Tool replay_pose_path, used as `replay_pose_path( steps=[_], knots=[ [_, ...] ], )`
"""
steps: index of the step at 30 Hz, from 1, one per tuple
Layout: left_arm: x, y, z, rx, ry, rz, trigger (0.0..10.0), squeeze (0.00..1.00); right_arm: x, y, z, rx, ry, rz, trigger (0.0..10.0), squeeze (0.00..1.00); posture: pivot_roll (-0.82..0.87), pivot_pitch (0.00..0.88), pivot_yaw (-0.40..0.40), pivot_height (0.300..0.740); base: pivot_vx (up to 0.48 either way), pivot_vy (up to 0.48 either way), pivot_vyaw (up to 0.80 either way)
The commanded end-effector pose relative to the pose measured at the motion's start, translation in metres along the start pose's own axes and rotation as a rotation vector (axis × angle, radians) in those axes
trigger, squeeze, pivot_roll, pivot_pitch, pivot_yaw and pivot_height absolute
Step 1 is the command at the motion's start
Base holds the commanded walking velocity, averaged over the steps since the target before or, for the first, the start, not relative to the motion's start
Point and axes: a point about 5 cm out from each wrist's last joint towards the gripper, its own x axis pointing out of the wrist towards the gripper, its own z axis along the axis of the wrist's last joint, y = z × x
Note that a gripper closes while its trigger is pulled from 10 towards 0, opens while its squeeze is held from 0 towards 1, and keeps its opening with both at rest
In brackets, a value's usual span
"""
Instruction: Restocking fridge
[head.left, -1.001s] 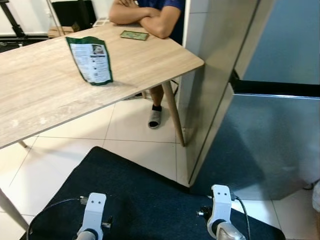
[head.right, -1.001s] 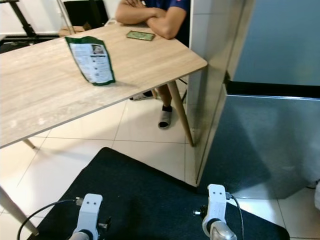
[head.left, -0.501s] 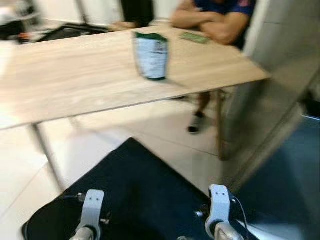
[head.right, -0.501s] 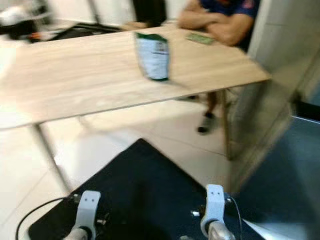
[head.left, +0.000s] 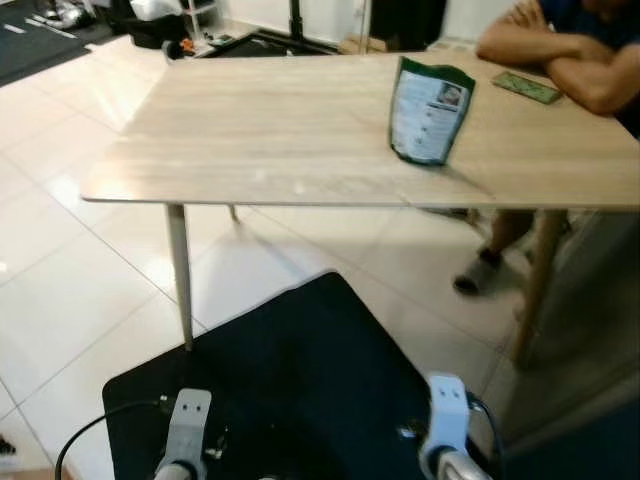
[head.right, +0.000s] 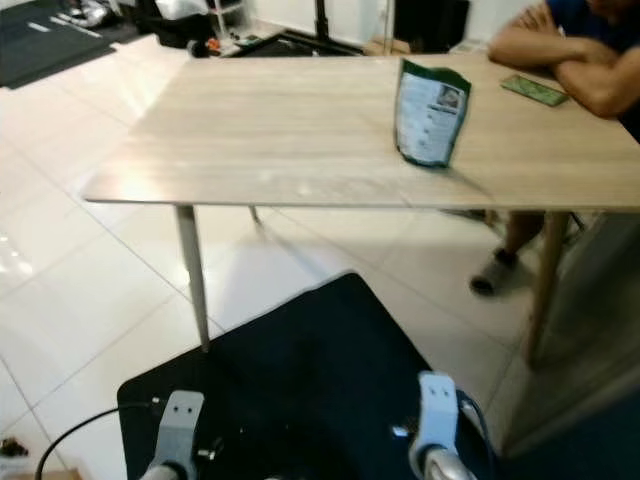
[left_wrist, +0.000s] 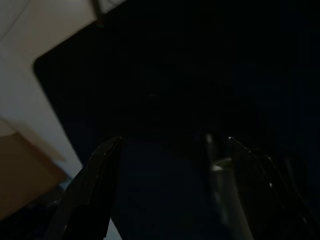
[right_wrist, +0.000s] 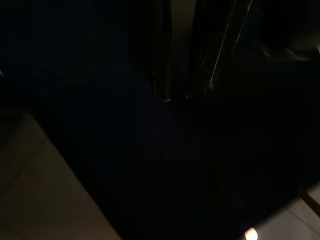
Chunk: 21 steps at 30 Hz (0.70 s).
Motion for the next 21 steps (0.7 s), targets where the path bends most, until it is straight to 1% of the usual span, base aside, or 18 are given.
replay_pose_path(
  steps=[1, 8, 14, 21],
  knots=[
    [-0.002, 0.000, -0.009, -0.012, 0.047, -0.004, 10.0, 0.00, -0.004, 0.000, -0.016, 0.032, 0.052, -0.012, 10.0, 0.00, -0.12, 0.126, 0.041, 0.740, 0.000, 0.000, 0.00],
    [-0.001, -0.001, -0.008, -0.023, 0.052, -0.031, 10.0, 0.00, -0.005, 0.000, -0.017, 0.020, 0.056, -0.006, 10.0, 0.00, -0.12, 0.124, 0.037, 0.740, 0.000, 0.000, 0.00],
    [0.001, -0.003, -0.001, -0.021, 0.019, -0.050, 10.0, 0.00, -0.004, 0.000, -0.015, 0.012, 0.050, -0.003, 10.0, 0.00, -0.12, 0.123, 0.036, 0.740, 0.000, 0.000, 0.00],
    [0.002, -0.006, 0.003, -0.019, -0.002, -0.063, 10.0, 0.00, -0.004, 0.001, -0.014, 0.014, 0.049, 0.000, 10.0, 0.00, -0.12, 0.122, 0.034, 0.740, 0.000, 0.000, 0.00]
  ],
)
